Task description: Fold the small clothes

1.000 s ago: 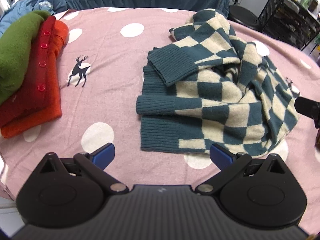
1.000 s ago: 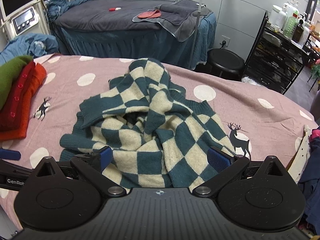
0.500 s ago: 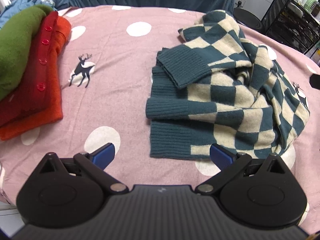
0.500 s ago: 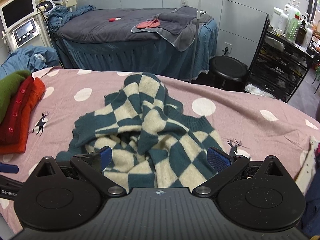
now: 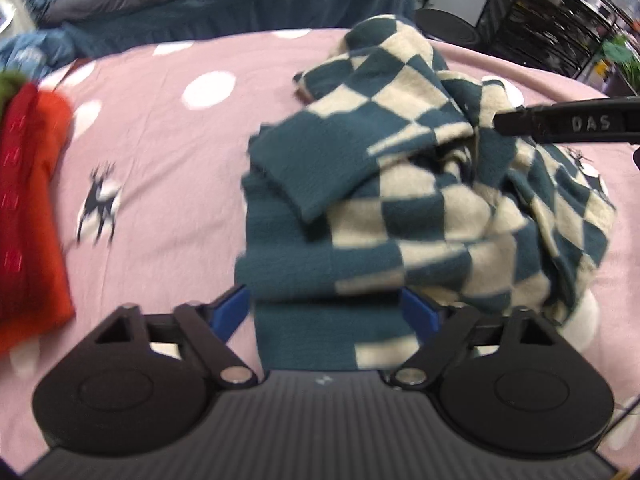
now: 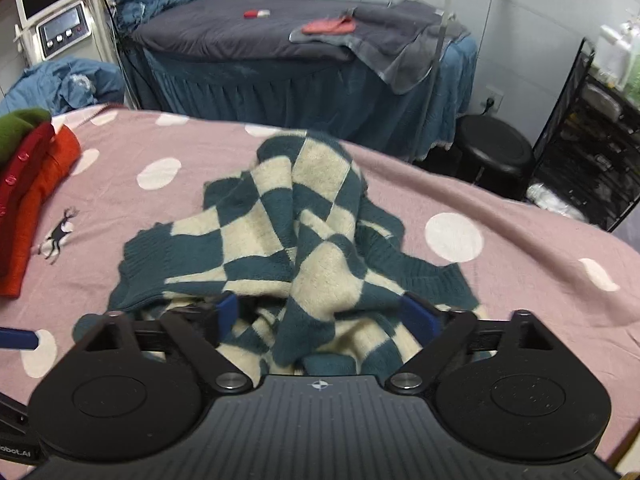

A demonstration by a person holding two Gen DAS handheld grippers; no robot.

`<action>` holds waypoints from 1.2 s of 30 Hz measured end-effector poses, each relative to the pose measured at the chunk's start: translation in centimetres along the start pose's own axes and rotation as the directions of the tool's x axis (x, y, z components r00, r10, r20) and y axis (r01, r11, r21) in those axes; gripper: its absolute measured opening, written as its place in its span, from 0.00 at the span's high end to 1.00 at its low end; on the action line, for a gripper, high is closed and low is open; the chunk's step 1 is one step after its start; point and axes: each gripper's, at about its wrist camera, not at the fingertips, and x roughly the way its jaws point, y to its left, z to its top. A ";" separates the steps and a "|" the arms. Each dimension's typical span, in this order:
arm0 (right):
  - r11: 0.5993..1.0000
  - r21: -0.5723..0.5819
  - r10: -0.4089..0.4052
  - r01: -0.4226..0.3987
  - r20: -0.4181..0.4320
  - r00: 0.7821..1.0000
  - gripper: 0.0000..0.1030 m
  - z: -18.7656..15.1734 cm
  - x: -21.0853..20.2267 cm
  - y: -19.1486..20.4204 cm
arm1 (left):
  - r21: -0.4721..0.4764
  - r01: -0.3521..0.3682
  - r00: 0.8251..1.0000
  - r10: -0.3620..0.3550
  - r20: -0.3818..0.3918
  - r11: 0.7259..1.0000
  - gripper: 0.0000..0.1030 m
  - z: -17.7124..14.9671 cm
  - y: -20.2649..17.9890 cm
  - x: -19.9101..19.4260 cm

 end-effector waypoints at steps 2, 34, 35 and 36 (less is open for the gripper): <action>1.000 0.006 0.015 -0.015 -0.023 1.000 0.00 0.0 1.2 -0.1 | 0.054 -0.031 0.999 0.030 0.026 0.998 0.28 1.6 -0.3 1.2; 0.832 0.397 -0.426 0.387 0.012 0.904 0.89 -7.5 -11.9 -17.6 | -0.178 -0.316 0.945 0.325 0.027 0.932 0.77 16.0 15.3 5.6; 0.835 0.388 -0.421 0.391 -0.009 0.907 0.87 -7.6 -11.7 -17.5 | -0.154 -0.309 0.949 0.315 0.018 0.939 0.66 15.6 14.9 5.8; 0.839 0.392 -0.407 0.378 -0.010 0.913 0.75 -8.0 -11.7 -17.3 | -0.126 -0.317 0.947 0.321 0.013 0.940 0.37 15.1 14.2 5.7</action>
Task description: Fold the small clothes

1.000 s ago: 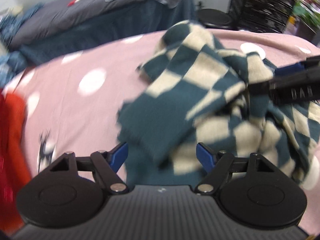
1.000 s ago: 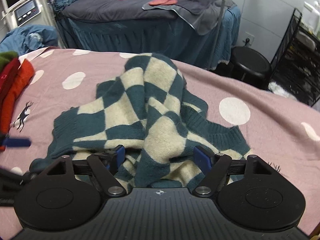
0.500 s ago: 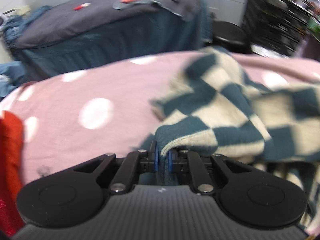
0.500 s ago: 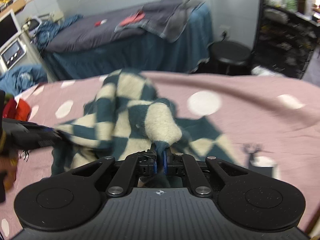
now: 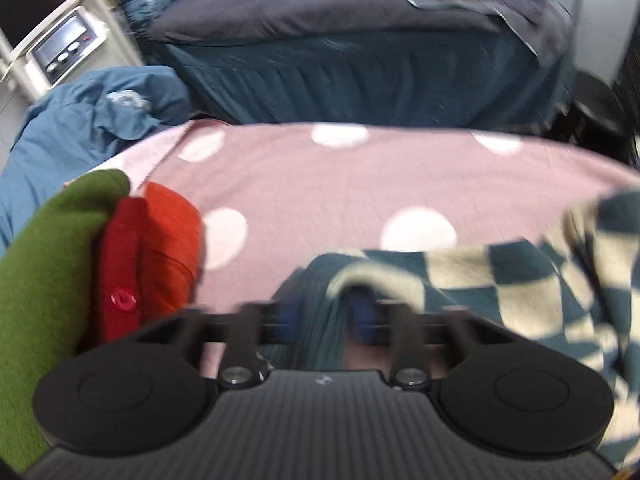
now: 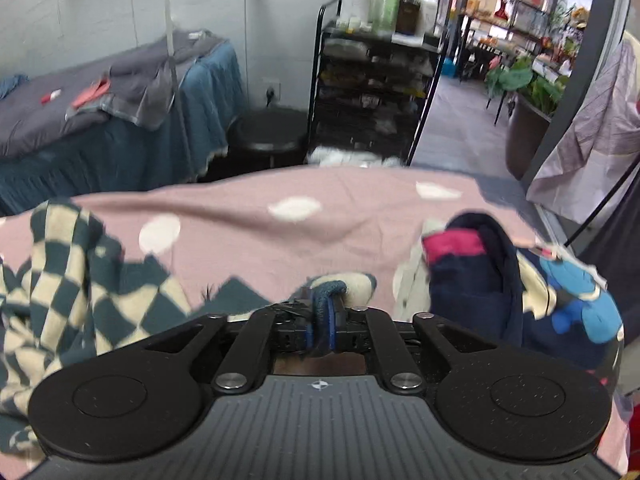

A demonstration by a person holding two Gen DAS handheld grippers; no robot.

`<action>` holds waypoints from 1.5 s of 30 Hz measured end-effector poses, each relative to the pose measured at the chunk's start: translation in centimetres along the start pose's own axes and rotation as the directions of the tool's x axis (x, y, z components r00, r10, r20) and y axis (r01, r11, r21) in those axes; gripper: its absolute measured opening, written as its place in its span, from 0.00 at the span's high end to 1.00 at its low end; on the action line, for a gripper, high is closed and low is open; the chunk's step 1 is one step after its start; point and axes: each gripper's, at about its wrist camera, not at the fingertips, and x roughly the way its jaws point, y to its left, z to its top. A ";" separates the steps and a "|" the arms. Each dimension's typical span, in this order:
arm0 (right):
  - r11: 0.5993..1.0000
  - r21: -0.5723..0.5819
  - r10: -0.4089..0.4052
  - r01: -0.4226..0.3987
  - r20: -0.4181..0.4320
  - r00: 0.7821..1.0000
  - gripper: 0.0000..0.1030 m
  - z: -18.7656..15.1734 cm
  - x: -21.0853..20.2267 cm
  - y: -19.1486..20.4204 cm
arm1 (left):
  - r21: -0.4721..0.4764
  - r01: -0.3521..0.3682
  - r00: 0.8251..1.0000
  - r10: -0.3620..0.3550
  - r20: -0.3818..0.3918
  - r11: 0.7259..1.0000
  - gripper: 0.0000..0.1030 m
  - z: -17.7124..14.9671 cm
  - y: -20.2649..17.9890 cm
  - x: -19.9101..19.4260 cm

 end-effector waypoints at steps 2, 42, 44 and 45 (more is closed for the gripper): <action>1.000 0.013 0.008 -0.008 0.002 1.000 0.31 -0.6 -0.4 0.5 | 0.053 -0.016 1.000 0.015 0.016 0.998 0.13 -1.5 -1.3 -0.6; 0.494 -0.465 0.535 -0.734 -0.503 0.679 0.88 -12.8 -2.4 30.4 | -0.256 0.143 0.971 -0.185 -0.149 0.956 0.01 -24.5 0.0 -10.0; 0.478 -0.479 0.517 -0.737 -0.525 0.676 0.88 -12.7 -4.1 27.4 | -0.231 0.168 0.966 -0.207 -0.153 0.958 0.01 -24.6 -1.1 -10.0; 0.478 -0.487 0.499 -0.732 -0.535 0.682 0.89 -12.8 -4.8 25.8 | -0.219 0.176 0.965 -0.212 -0.153 0.960 0.01 -24.6 -1.6 -10.0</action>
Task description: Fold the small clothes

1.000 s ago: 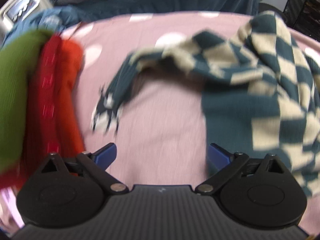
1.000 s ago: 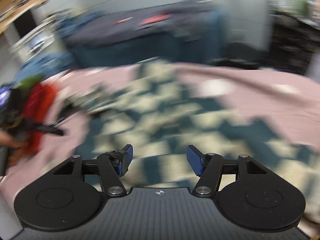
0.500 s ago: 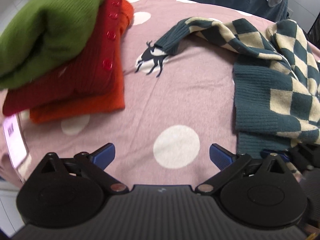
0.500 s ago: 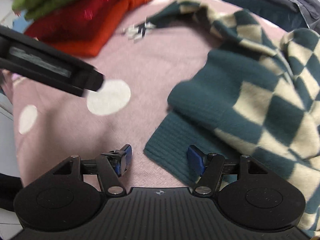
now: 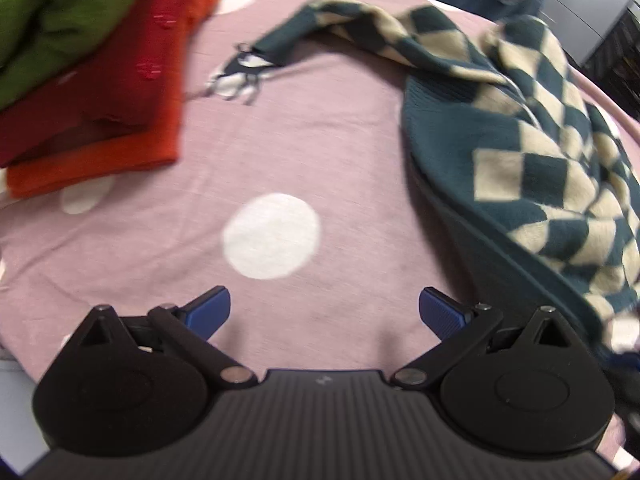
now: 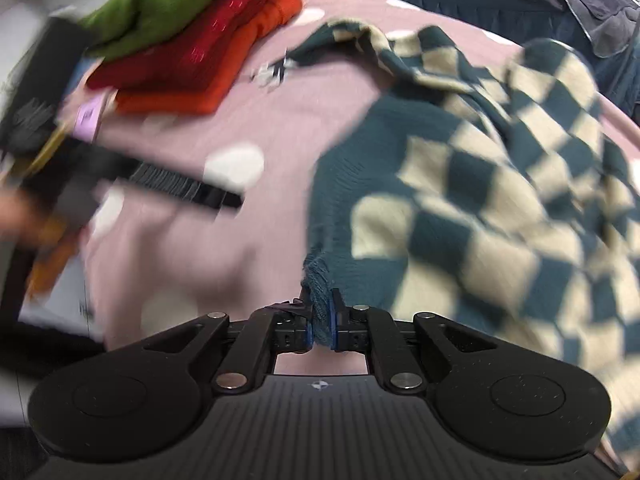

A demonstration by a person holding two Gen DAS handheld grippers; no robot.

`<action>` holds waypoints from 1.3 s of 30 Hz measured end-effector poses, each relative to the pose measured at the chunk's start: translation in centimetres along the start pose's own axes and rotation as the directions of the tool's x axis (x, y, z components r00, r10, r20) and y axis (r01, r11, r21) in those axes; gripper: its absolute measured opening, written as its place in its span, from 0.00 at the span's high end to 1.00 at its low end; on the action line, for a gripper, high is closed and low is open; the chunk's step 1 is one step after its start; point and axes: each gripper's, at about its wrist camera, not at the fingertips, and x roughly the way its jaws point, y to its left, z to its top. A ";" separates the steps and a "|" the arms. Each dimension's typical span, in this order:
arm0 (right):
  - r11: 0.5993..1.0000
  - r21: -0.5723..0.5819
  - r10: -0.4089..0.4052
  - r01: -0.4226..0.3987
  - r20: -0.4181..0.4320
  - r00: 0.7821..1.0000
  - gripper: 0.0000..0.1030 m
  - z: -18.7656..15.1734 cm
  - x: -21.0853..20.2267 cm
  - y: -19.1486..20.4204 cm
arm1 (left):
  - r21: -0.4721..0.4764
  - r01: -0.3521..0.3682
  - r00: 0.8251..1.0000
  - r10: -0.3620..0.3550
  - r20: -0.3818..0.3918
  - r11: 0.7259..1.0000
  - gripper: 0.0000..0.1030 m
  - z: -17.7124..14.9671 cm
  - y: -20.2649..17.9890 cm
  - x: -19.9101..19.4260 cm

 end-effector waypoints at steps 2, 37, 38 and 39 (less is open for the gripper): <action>0.999 0.029 -0.023 0.024 -0.057 0.998 0.89 -2.7 -1.6 -0.9 | 0.017 0.009 1.000 -0.009 -0.004 1.000 0.00 -0.2 -0.5 0.2; 0.763 0.593 -0.242 0.259 -0.109 0.964 0.35 -16.0 -7.5 -5.0 | 0.071 0.266 0.955 -0.273 0.118 0.961 0.96 14.0 -7.9 9.3; 0.752 0.607 -0.243 0.259 -0.110 0.964 0.35 -16.1 -7.4 -5.3 | 0.074 0.268 0.952 -0.276 0.133 0.960 0.96 13.7 -7.3 8.5; 0.741 0.621 -0.240 0.255 -0.109 0.965 0.35 -16.2 -7.3 -5.7 | 0.067 0.279 0.947 -0.286 0.146 0.958 0.96 13.3 -6.4 7.7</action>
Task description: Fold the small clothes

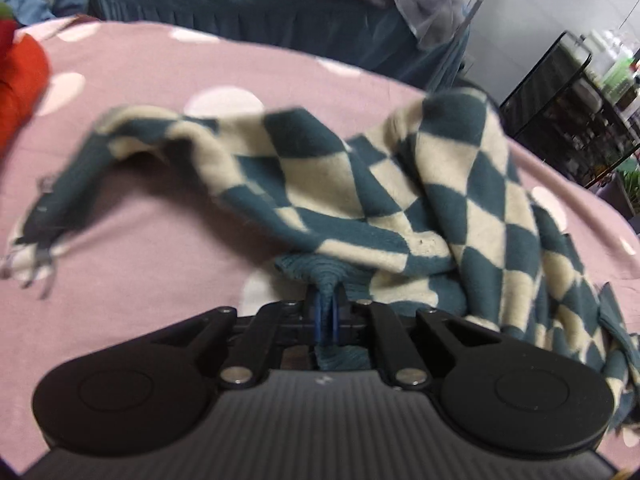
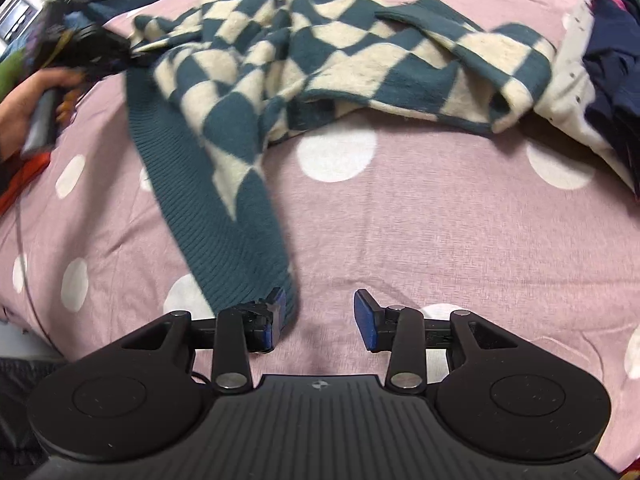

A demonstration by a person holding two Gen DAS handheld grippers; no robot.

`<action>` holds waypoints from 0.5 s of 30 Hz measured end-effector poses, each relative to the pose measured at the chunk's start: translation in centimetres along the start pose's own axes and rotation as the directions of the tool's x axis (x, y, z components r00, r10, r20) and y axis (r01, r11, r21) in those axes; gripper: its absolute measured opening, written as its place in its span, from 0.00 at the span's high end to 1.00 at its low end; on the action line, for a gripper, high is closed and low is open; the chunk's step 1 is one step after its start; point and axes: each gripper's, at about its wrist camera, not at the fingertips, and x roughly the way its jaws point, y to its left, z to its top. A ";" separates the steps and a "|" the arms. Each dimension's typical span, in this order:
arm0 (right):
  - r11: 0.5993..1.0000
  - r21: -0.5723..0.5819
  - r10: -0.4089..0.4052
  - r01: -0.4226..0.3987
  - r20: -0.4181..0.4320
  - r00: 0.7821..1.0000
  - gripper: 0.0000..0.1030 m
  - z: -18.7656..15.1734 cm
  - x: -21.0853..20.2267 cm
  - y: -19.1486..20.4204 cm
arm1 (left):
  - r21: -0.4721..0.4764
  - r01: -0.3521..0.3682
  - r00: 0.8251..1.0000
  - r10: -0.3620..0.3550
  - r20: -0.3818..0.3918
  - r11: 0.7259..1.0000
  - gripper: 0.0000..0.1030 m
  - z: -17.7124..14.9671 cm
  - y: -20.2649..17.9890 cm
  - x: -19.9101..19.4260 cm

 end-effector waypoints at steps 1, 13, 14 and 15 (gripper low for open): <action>1.000 0.015 0.005 -0.005 0.000 1.000 0.35 0.1 0.2 -0.2 | -0.012 0.015 1.000 -0.015 0.009 1.000 0.96 -0.5 0.8 -1.2; 0.991 0.083 0.109 -0.105 -0.047 0.993 0.04 1.4 4.0 0.1 | -0.116 -0.177 0.973 0.157 -0.168 0.977 1.00 -14.9 11.9 -12.7; 0.991 0.082 0.113 -0.108 -0.057 0.992 0.03 1.3 4.2 0.2 | -0.087 -0.208 0.965 0.190 -0.180 0.974 1.00 -15.5 11.8 -13.0; 0.990 0.085 0.114 -0.108 -0.066 0.991 0.03 1.3 4.5 0.2 | -0.068 -0.223 0.961 0.208 -0.183 0.972 1.00 -16.0 11.9 -13.4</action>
